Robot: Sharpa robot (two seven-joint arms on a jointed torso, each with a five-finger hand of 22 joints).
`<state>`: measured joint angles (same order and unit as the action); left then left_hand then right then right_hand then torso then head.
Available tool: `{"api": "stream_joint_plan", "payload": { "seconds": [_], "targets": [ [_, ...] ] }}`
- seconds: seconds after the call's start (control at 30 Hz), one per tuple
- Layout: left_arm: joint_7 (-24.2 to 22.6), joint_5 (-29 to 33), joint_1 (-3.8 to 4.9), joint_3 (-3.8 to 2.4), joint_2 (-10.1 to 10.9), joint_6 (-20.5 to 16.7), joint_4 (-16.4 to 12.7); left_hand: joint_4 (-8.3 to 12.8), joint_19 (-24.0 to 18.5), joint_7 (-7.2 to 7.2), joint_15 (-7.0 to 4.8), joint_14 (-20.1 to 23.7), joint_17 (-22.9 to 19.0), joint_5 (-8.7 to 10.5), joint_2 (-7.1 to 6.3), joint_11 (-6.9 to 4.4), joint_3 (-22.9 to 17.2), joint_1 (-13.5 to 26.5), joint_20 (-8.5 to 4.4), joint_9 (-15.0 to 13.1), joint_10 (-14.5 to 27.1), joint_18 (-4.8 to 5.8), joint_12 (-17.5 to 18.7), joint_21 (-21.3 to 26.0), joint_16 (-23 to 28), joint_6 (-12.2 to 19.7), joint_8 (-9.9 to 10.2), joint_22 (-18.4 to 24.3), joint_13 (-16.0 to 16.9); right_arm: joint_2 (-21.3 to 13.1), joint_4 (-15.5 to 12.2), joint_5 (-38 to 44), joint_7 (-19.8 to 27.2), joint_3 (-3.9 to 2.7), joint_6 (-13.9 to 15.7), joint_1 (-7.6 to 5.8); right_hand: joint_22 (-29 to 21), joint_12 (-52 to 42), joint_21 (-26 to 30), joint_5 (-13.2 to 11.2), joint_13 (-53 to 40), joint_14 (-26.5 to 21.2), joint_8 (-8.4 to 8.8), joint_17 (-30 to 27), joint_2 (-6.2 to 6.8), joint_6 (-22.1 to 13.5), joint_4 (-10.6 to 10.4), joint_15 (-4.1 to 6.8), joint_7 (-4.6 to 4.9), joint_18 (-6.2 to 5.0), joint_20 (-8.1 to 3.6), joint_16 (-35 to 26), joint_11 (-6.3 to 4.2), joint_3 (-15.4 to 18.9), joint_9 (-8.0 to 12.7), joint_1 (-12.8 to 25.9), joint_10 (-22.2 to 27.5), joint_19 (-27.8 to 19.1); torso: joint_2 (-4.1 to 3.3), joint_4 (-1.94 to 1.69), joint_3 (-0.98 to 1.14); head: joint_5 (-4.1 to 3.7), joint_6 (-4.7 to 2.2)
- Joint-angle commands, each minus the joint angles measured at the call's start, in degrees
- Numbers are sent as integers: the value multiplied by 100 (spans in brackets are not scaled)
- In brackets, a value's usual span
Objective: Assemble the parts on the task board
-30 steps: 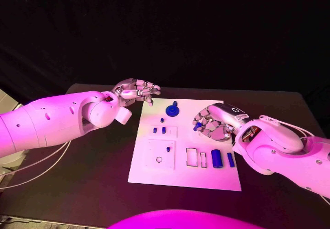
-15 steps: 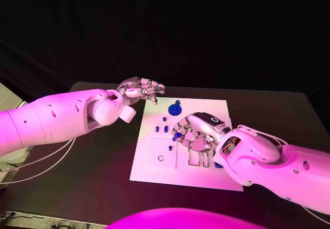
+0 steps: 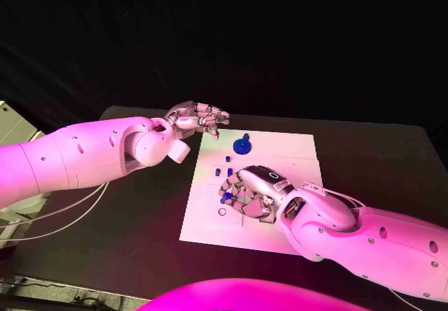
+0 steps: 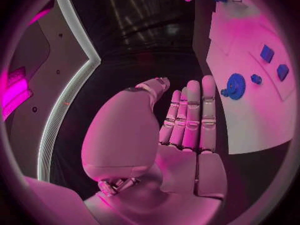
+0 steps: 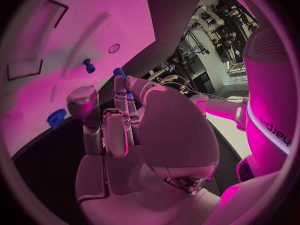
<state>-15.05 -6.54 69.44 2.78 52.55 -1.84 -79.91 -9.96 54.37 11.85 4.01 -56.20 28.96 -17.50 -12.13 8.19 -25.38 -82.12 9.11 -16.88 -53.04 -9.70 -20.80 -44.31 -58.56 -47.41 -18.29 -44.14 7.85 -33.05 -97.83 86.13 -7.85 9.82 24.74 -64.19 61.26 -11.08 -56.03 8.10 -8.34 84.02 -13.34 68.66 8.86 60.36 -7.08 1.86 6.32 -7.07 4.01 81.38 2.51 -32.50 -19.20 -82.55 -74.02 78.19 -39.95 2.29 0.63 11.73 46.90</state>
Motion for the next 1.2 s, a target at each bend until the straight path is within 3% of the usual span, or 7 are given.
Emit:
{"api": "stream_joint_plan", "payload": {
  "seconds": [0.03,0.37,0.7,1.2],
  "targets": [
    [-66,7,1,-5,-16,61,-13,-12,-4,-14,8,12,5,13,-7,11,18,-45,25,6,43,-77,33,-30,-3,23,8,-8,-7,54,62,49,77,7,-90,46,-5,31,29,23,6,204,-269,-5,4,51,3,27,6,24,-33,7,-25,-11,-667,-43,22,-11,2,3,-1,12,15],
    [-63,8,1,-5,-27,65,-15,-14,-6,-14,8,14,6,14,-7,11,21,-46,26,5,42,-77,30,-31,-2,22,7,-10,-5,180,177,194,-48,22,-215,155,-15,47,49,14,4,201,-274,-15,2,39,22,22,15,20,-30,2,-19,-32,-684,-35,25,-21,5,10,9,61,39],
    [-59,8,1,-5,-33,70,-12,-14,-6,-14,8,14,6,14,-7,11,21,-46,26,5,42,-77,30,-31,-2,22,7,-10,-5,216,221,280,-149,30,-450,175,-6,57,43,2,3,197,-278,-30,6,34,34,18,20,22,-28,-5,-15,-40,-695,-25,26,-22,2,8,7,82,71],
    [-53,8,1,-5,-35,71,-6,-14,-6,-14,8,14,6,14,-7,11,21,-46,26,5,42,-77,30,-31,-2,22,7,-10,-5,298,310,362,-230,59,-550,185,-5,64,47,-8,1,198,-281,-26,4,31,41,16,22,22,-26,-4,-13,-48,-703,-16,23,-26,0,7,8,113,91]
  ]
}}
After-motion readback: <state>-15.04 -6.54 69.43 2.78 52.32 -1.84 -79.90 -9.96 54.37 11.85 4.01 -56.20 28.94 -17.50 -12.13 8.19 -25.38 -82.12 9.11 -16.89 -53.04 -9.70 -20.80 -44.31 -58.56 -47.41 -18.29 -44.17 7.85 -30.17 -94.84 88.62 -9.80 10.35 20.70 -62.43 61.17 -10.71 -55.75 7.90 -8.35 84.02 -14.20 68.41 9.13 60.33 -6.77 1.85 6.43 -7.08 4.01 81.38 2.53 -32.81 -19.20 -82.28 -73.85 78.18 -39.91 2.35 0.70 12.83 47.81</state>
